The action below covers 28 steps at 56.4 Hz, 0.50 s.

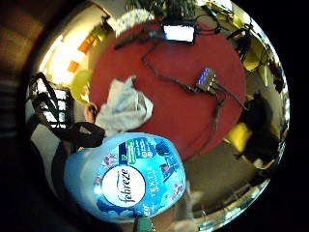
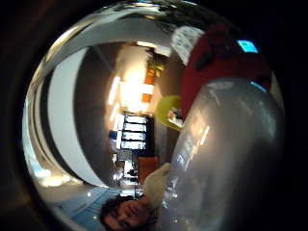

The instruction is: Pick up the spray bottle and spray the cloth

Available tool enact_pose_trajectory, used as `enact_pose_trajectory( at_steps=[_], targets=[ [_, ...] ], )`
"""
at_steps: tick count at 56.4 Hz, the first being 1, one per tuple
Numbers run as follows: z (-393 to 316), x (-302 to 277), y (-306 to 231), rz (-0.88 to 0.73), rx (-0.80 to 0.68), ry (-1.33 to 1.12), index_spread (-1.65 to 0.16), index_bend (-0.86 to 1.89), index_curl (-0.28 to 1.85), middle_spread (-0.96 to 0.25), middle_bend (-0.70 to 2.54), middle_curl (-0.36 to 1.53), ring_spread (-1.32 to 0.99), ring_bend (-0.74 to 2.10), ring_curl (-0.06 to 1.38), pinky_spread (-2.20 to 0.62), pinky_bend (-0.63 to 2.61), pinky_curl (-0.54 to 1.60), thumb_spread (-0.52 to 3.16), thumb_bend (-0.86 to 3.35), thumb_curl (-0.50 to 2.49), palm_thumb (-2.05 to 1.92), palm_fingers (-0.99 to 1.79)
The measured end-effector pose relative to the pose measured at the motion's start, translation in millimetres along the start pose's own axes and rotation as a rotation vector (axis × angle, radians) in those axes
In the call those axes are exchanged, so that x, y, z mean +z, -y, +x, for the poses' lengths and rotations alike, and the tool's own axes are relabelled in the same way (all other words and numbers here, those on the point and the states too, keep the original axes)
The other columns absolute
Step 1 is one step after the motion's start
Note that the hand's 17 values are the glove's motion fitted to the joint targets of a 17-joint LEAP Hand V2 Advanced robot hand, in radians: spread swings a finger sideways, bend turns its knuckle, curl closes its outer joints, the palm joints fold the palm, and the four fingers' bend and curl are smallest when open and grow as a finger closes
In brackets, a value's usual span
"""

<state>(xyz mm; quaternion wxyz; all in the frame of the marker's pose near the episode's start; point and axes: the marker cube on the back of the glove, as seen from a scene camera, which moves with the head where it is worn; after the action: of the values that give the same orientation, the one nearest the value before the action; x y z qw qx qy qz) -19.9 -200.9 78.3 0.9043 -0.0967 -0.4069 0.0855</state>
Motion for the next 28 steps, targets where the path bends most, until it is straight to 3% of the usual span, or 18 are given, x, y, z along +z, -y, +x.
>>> enact_pose_trajectory(
  at_steps=[13, 28],
  targets=[
    [-25.3, 41.2, 20.1, -0.386, 0.120, -0.257, -0.25, 0.40, 0.56, -0.18, 0.69, 0.57, -0.19, 0.77, 0.51, -0.30, 0.48, 0.45, 0.26, -0.03, 0.74, 0.99, 1.38],
    [-18.5, 112.0, 41.9, -0.643, 0.259, -0.513, -0.26, 0.38, 0.58, -0.18, 0.70, 0.57, -0.19, 0.78, 0.51, -0.30, 0.48, 0.45, 0.27, -0.02, 0.77, 1.00, 1.37]
  ],
)
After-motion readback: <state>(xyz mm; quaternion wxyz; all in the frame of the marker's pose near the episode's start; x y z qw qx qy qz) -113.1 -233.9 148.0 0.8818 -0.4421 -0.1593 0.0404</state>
